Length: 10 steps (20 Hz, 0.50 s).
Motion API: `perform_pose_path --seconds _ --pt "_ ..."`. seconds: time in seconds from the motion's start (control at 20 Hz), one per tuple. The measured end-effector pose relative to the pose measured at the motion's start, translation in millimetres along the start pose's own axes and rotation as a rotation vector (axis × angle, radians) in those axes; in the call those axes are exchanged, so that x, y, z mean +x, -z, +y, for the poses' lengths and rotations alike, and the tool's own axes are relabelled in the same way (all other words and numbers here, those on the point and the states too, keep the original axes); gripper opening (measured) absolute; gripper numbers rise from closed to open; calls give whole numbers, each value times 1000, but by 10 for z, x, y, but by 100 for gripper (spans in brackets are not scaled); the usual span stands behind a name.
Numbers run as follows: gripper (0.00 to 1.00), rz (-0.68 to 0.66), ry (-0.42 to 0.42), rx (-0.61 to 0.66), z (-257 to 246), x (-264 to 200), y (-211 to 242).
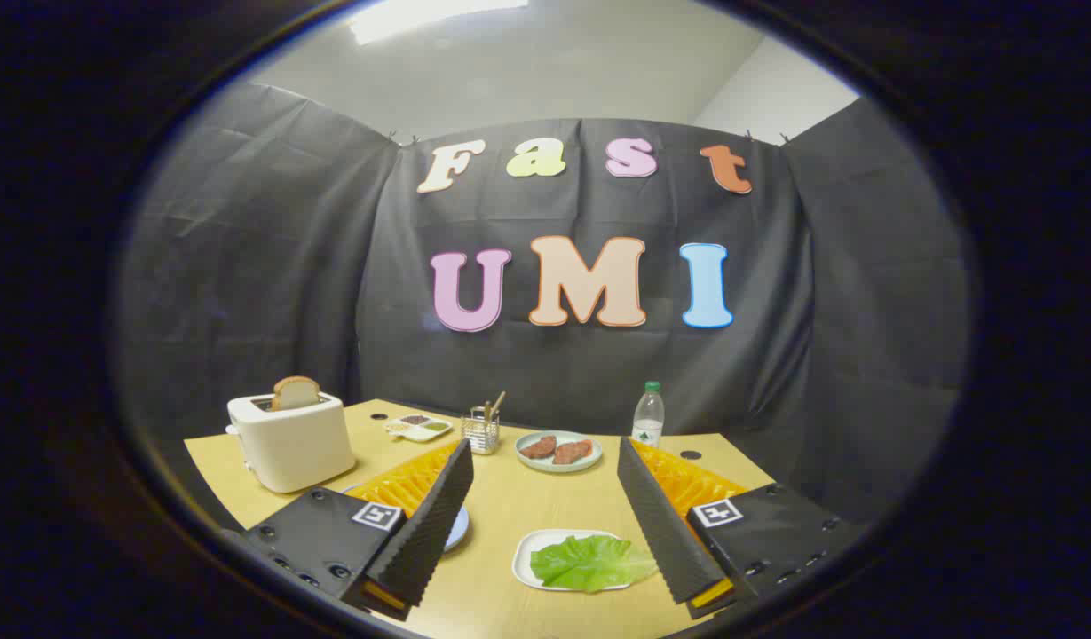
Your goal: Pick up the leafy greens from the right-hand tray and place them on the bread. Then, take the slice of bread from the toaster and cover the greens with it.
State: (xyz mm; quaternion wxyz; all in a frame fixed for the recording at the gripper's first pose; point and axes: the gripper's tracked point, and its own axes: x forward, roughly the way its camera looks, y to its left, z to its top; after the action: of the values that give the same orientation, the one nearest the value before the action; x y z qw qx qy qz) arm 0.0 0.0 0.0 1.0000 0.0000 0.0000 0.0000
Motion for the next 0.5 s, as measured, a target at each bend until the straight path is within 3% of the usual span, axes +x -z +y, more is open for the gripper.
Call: perform_pose_path --seconds 0.5 --pt "100 -9 -38 26 50 -116 18"
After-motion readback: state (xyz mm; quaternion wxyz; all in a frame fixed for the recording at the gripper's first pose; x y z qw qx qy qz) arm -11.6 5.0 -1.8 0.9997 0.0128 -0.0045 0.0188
